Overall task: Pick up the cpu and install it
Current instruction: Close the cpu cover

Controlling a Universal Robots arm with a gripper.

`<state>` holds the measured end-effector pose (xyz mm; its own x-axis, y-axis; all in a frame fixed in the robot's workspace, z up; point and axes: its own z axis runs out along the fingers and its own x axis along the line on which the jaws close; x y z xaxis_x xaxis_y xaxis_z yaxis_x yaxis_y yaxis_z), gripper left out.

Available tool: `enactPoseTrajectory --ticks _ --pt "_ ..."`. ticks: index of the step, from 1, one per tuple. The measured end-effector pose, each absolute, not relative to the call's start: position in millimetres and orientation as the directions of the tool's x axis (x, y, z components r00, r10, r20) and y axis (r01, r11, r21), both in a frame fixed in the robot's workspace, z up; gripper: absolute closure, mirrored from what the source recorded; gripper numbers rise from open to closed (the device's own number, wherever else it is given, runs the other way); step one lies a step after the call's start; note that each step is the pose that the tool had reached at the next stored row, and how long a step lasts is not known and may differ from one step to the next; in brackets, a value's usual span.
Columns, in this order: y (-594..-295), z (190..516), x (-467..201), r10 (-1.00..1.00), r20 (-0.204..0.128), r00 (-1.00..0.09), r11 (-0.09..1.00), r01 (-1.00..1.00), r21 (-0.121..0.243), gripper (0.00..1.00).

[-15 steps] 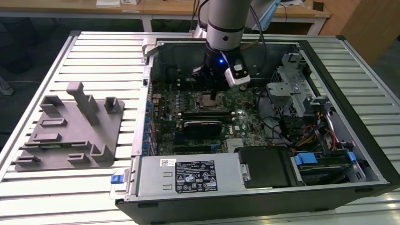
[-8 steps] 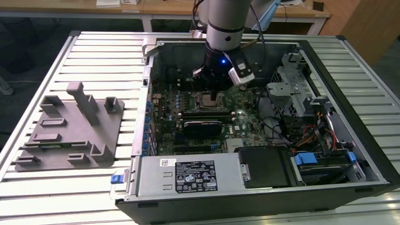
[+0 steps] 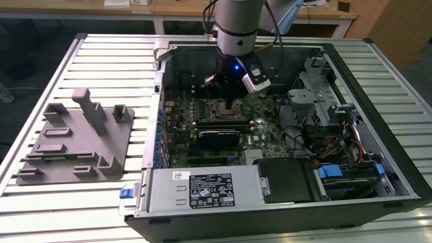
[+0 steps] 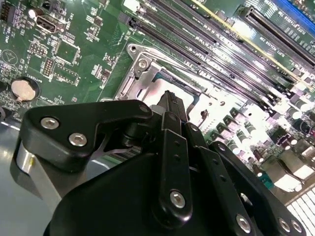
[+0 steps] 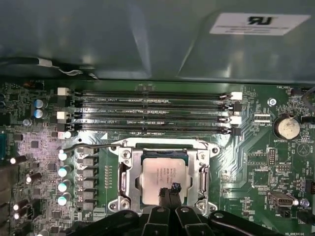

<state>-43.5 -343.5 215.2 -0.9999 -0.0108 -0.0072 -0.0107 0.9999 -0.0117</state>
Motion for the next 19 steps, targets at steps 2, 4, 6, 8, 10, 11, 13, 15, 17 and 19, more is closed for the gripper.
enactPoseTrajectory --ticks 2,4,6,8,10,11,13,15,17,19 --pt "-344 213 -46 -0.011 -0.017 -1.000 1.000 -0.011 -0.012 0.89" --pt "-344 212 -48 -0.011 -0.019 -1.000 1.000 -0.010 -0.012 0.89" --pt "-344 212 -50 -0.009 -0.019 -1.000 1.000 -0.009 -0.012 0.89" --pt "-344 211 -55 -0.007 -0.019 -1.000 1.000 -0.007 -0.011 0.89" --pt "-344 211 -60 -0.006 -0.020 -1.000 1.000 -0.006 -0.011 0.89" --pt "-344 211 -62 -0.006 -0.020 -1.000 1.000 -0.006 -0.011 0.89" --pt "-344 211 -67 -0.005 -0.020 -1.000 1.000 -0.005 -0.011 0.89" --pt "-344 210 -70 -0.004 -0.020 -1.000 1.000 -0.004 -0.011 0.89" --pt "-344 209 -73 -0.004 -0.020 -1.000 1.000 -0.004 -0.011 0.89" --pt "-344 208 -75 -0.004 -0.020 -1.000 1.000 -0.004 -0.011 0.89"
